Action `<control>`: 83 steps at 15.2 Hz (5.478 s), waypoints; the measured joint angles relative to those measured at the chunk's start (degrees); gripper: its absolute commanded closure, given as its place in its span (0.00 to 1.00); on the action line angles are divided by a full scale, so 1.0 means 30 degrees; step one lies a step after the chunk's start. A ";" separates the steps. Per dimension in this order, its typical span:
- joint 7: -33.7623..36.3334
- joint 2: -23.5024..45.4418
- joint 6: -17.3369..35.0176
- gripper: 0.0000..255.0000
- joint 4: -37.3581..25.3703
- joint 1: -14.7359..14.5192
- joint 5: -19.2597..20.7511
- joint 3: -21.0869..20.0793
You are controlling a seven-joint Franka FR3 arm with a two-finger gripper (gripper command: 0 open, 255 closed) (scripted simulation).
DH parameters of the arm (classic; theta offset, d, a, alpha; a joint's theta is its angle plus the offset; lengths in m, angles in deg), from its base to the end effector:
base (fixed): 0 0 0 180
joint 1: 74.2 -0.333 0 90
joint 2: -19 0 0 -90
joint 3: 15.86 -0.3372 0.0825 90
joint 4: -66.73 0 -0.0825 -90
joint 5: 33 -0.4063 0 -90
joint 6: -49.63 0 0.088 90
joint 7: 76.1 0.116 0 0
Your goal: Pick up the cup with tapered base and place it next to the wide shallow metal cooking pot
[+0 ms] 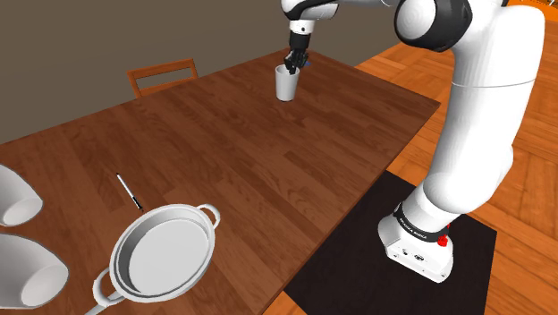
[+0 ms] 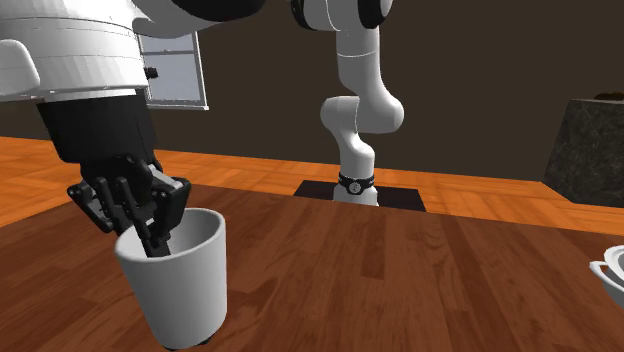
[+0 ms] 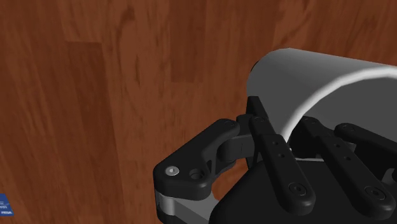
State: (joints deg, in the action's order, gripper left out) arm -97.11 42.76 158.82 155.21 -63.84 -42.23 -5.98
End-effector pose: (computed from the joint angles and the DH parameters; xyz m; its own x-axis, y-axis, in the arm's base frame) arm 0.6667 -0.2153 0.4142 0.9994 -0.0296 -0.0160 -0.0310 -0.9953 -0.0920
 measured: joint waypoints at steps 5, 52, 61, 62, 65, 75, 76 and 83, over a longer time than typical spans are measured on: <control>0.0177 -0.0297 -0.1141 1.00 -0.0859 -0.0016 0.0098 0.0024; 0.9480 -1.3758 -0.2622 1.00 1.0171 -0.4830 0.0931 -0.4319; 1.3125 -1.6073 -0.2261 1.00 1.2391 -0.6395 -0.0254 -0.6925; 1.3623 -1.6351 -0.2171 1.00 1.2686 -0.6626 -0.0457 -0.7304; 1.4923 -1.6873 -0.2273 1.00 1.2900 -0.7172 -0.0943 -0.8247; 1.9463 -1.6776 -0.2019 1.00 1.2219 -0.8734 -0.2262 -1.1740; 1.9927 -1.6490 -0.1966 1.00 1.1903 -0.8810 -0.2285 -1.2116; 2.0334 -1.6450 -0.0344 1.00 1.3381 -0.9086 -0.2641 -1.2795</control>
State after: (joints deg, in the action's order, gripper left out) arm -36.11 -6.59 157.79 195.35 -91.09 -50.15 -44.37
